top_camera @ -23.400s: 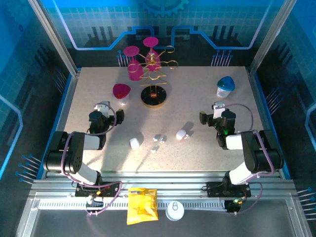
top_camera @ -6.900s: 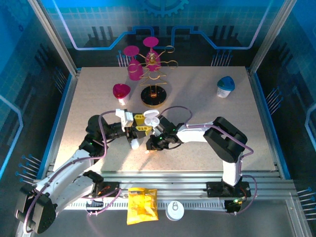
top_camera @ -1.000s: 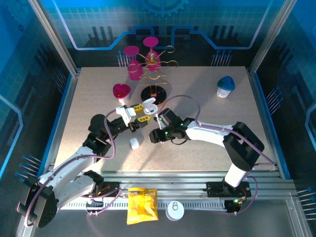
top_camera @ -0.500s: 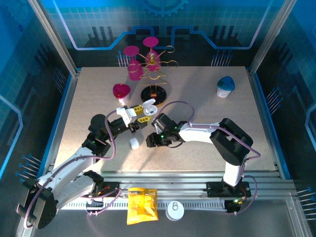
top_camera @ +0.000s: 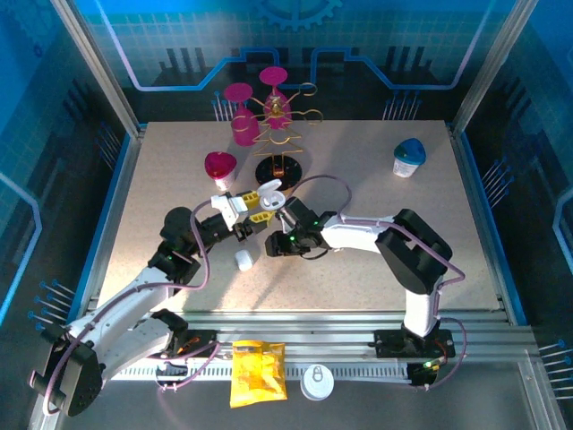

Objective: Insert the wireless bluetooth earbuds into the charging case

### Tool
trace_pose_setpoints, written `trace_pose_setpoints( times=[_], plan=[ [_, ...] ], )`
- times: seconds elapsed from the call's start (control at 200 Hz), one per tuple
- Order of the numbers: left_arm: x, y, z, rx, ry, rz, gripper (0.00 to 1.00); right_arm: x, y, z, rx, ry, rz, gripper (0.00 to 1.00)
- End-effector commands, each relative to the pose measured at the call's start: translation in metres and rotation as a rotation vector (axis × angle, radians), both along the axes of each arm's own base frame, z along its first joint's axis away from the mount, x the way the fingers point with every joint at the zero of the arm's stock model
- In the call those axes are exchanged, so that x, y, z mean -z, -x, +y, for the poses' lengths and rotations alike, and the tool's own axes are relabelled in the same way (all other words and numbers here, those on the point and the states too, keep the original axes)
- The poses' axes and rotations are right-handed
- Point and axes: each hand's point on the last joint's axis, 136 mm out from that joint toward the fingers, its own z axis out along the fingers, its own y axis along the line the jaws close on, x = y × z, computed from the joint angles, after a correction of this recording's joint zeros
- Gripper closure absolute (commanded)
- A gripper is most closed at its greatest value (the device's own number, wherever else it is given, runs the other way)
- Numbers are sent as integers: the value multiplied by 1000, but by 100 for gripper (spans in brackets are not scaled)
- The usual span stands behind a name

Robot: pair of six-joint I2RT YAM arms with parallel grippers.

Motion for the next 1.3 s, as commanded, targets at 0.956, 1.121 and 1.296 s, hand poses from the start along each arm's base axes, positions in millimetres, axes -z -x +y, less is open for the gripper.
trace_pose_setpoints(
  times=[0.956,1.121,1.296],
  plan=[
    [-1,1,4,-18,1,-16,64,19,-19,-4,21,47,35,73],
    [-1,2,4,-16,2,-15,64,21,-25,-6,26,68,15,75],
    [-2,3,5,-16,5,-17,64,28,-22,-6,22,74,35,83]
  ],
)
